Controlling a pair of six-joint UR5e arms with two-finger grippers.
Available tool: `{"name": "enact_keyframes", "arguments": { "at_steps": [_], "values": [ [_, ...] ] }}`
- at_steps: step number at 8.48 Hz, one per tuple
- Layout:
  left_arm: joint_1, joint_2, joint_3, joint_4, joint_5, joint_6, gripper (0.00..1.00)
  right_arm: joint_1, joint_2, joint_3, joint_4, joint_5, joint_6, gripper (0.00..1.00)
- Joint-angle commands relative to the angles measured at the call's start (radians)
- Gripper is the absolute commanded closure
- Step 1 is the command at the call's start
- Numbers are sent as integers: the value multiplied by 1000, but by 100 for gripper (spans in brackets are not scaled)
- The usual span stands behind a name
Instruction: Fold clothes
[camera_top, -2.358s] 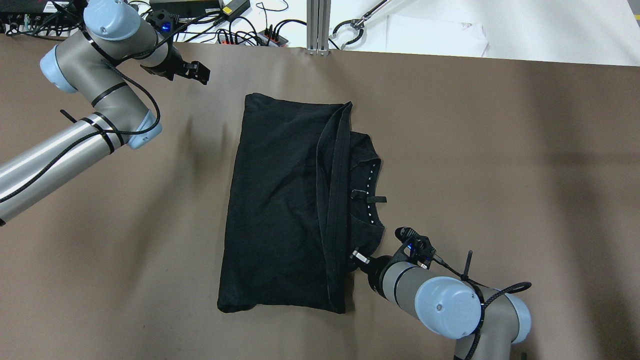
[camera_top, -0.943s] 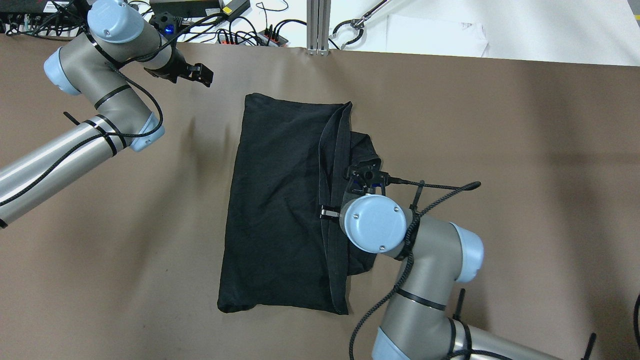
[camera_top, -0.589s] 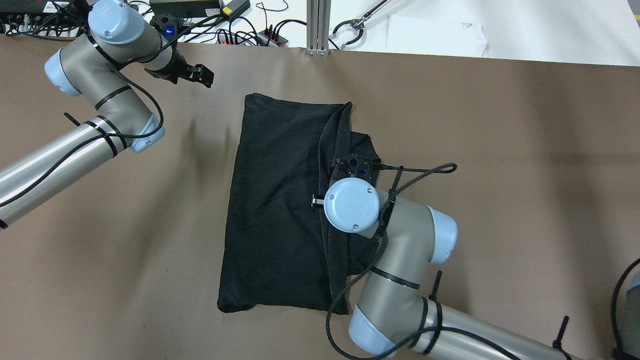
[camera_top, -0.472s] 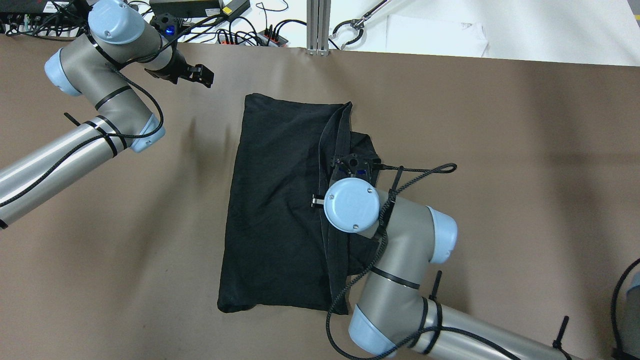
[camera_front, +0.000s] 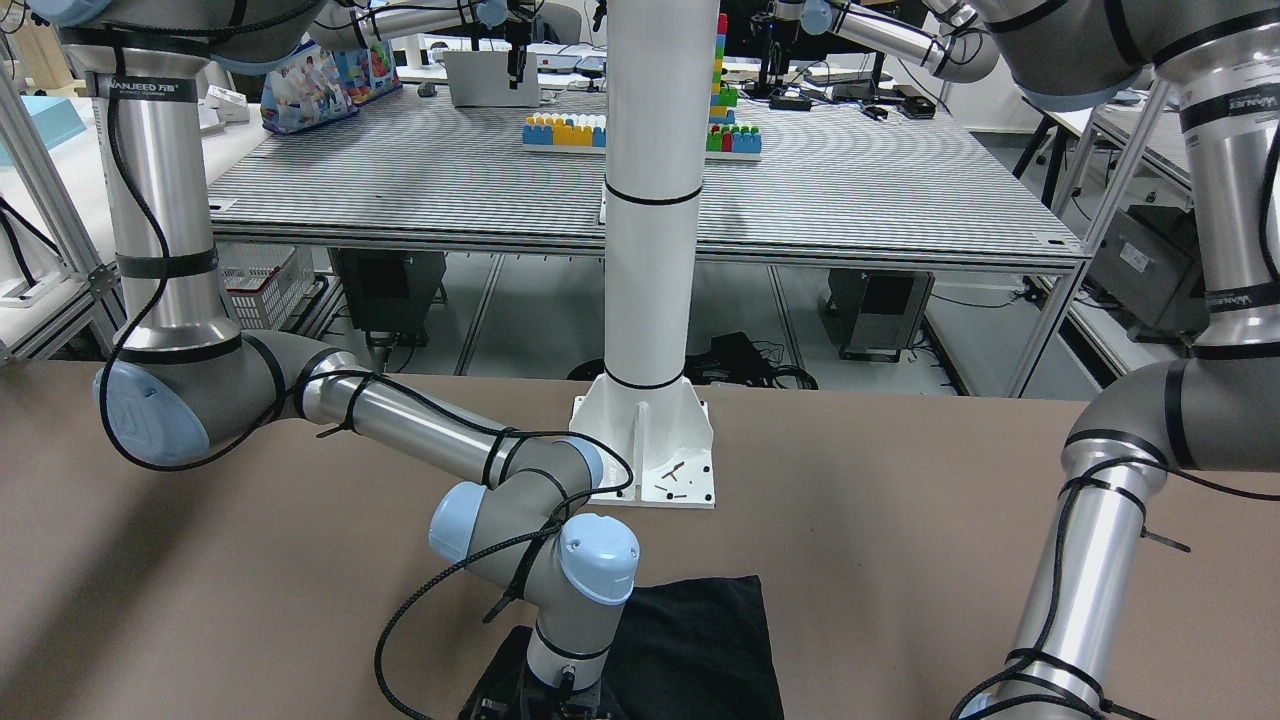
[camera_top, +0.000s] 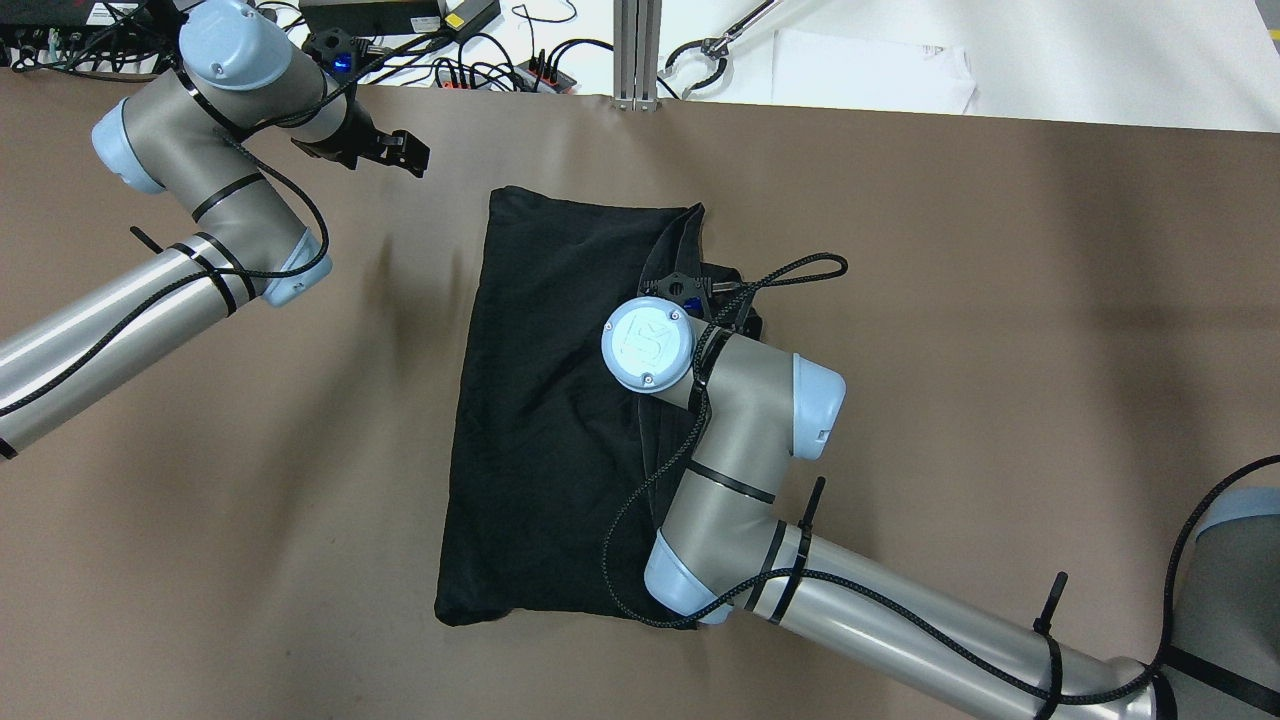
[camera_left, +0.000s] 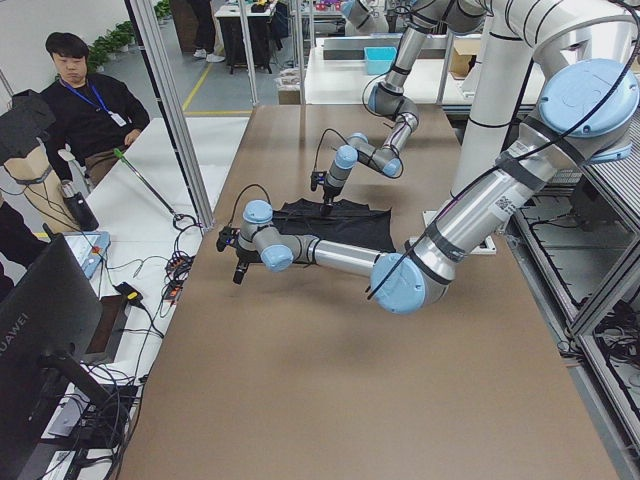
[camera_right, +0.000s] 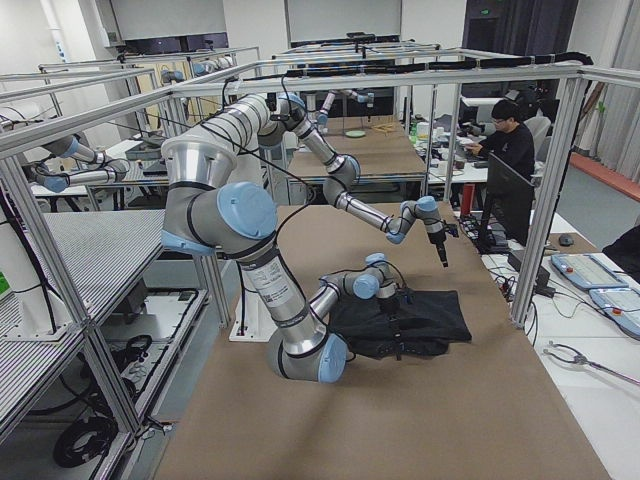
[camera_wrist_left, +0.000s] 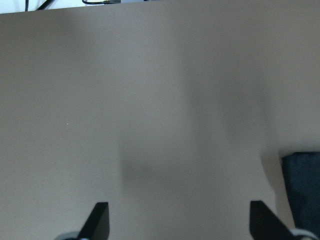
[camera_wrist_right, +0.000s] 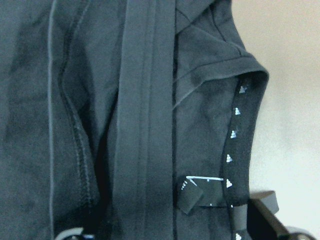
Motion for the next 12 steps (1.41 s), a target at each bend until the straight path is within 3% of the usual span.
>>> {"name": "enact_keyframes", "arguments": {
  "at_steps": [1, 3, 6, 10, 12],
  "values": [
    [0, 0, 0, 0, 0, 1, 0, -1, 1, -18, 1, 2, -2, 5],
    [0, 2, 0, -1, 0, 0, 0, 0, 30, -21, -1, 6, 3, 5],
    [0, 14, -11, -2, -2, 0, 0, 0, 64, -107, 1, 6, 53, 5],
    [5, 23, -23, -2, 0, 0, 0, 0, 66, -107, -2, 20, 34, 5],
    [6, 29, -23, -2, 0, 1, 0, 6, 61, -99, -28, 69, -55, 5]
  ]
}}
